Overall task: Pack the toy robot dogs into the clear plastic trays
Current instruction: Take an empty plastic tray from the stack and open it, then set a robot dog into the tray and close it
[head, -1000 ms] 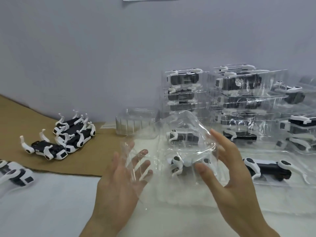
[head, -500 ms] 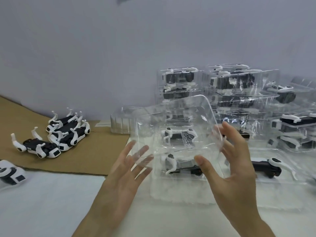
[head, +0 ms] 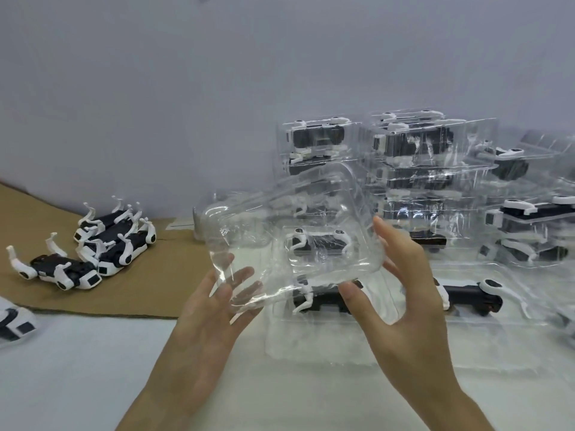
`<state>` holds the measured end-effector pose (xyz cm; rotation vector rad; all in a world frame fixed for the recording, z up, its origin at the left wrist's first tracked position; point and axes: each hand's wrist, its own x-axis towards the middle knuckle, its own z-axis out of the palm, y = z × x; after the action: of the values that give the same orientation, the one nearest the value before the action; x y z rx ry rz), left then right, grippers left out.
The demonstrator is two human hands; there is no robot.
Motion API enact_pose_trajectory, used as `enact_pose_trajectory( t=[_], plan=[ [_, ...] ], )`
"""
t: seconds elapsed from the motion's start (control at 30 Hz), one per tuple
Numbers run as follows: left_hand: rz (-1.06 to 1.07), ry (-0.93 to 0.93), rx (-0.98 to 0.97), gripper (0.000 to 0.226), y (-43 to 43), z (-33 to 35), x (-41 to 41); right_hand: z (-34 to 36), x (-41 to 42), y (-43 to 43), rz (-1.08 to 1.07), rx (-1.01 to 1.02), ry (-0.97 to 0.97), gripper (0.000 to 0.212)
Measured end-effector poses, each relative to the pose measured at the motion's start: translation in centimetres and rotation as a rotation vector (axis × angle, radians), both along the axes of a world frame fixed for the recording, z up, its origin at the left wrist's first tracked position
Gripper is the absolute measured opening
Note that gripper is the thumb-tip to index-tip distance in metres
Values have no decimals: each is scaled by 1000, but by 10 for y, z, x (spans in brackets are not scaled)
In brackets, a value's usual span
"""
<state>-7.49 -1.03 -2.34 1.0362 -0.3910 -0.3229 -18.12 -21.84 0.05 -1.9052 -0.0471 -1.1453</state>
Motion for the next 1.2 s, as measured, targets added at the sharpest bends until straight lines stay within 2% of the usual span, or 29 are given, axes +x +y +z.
enact_pose_trajectory(
  t=[0.07, 0.17, 0.27, 0.4, 0.47, 0.53, 0.63, 0.7, 0.73, 0.8, 0.87, 0.93, 1.03, 1.1, 1.13, 1.2],
  plan=[
    [1, 0, 21, 61, 1, 0, 1, 1, -1, 1, 9, 70, 18, 56],
    [-16, 15, 33, 82, -1, 5, -1, 2, -3, 1, 78, 255, 57, 45],
    [-26, 46, 30, 75, -2, 4, -2, 2, -3, -1, 152, 408, 103, 45],
    [9, 76, 69, 67, 1, 8, 1, 1, -1, -1, 225, 486, 138, 50],
    [164, 159, 99, 58, 8, 8, 11, 0, -1, -1, 263, 512, 141, 52],
    [410, 190, 197, 42, 24, 2, 26, -1, -2, 0, 315, 529, 170, 51],
    [641, 107, 360, 39, 53, 2, 57, 3, -2, 5, 443, 566, 234, 47],
    [813, -67, 621, 57, 67, 9, 79, 4, -3, 10, 510, 528, 301, 48],
    [937, -217, 861, 68, 75, 9, 93, 2, -4, 14, 532, 500, 341, 48],
    [1129, -446, 1287, 73, 100, -2, 120, -3, -6, 25, 553, 452, 403, 45],
    [1085, -378, 1470, 74, 133, -27, 149, -7, -9, 37, 559, 367, 424, 38],
    [941, -255, 1466, 75, 162, -57, 171, -9, -9, 46, 573, 247, 448, 39],
    [971, -265, 1392, 70, 180, -91, 188, -13, -9, 53, 490, -33, 492, 59],
    [985, -194, 1292, 71, 177, -100, 190, -15, -11, 55, 443, -192, 504, 62],
    [995, -206, 1265, 71, 177, -101, 190, -16, -12, 56, 440, -230, 487, 58],
    [1055, -383, 1264, 64, 177, -98, 185, -19, -13, 55, 423, -289, 421, 52]
  ],
)
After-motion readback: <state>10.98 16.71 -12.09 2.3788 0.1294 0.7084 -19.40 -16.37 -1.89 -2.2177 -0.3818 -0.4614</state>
